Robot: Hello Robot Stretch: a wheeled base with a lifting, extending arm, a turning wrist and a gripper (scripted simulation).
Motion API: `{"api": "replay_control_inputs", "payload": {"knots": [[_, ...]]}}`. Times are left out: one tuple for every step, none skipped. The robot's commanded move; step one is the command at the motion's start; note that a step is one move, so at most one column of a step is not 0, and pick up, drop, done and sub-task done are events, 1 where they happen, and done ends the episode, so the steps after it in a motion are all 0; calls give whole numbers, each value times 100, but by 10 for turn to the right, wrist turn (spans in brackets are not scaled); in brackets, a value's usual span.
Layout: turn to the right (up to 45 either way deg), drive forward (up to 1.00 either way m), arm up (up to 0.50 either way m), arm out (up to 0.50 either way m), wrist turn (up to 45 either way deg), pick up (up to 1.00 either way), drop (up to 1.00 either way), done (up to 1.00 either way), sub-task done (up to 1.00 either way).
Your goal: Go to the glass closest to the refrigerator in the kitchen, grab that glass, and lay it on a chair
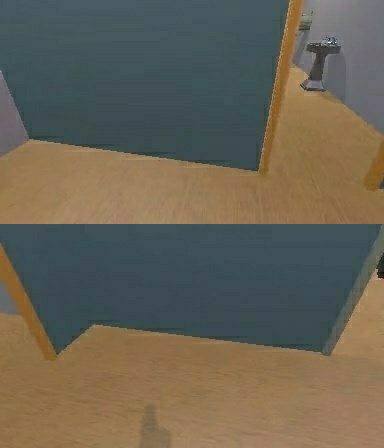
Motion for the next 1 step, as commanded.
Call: {"api": "replay_control_inputs", "payload": {"knots": [[-60,0,0,0,0,0,0,0,0]]}}
